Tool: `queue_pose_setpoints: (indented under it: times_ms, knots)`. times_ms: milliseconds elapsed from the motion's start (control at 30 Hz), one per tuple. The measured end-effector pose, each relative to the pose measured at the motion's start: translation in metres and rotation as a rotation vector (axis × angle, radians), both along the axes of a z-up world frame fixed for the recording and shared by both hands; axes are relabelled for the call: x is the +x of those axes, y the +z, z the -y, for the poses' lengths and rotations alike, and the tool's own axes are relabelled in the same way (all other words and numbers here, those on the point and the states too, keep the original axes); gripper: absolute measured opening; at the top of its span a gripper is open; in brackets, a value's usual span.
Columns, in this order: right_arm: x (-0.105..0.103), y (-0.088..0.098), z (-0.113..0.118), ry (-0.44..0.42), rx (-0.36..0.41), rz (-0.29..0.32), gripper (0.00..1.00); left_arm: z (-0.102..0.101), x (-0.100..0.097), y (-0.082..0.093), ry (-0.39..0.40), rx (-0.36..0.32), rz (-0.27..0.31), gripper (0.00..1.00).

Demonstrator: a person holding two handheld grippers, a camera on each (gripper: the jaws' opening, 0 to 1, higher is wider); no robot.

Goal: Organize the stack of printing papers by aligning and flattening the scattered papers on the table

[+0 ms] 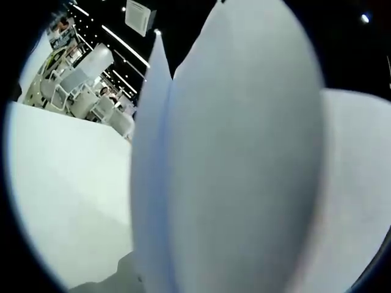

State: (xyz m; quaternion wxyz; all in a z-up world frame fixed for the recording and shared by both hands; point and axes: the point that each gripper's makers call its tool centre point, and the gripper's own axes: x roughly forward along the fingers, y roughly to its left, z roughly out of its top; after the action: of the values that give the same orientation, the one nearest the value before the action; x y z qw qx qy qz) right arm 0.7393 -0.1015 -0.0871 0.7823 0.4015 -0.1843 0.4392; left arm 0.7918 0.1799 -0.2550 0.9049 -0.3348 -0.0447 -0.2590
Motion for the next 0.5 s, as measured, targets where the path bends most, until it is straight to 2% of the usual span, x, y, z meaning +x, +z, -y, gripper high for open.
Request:
queue_pose_setpoints:
  times_ms: [500]
  knots:
    - [-0.0036,0.0018,-0.0097,0.042,0.034,-0.006,0.0,-0.0009,0.0009,-0.0005,0.0,-0.001,-0.001,0.06]
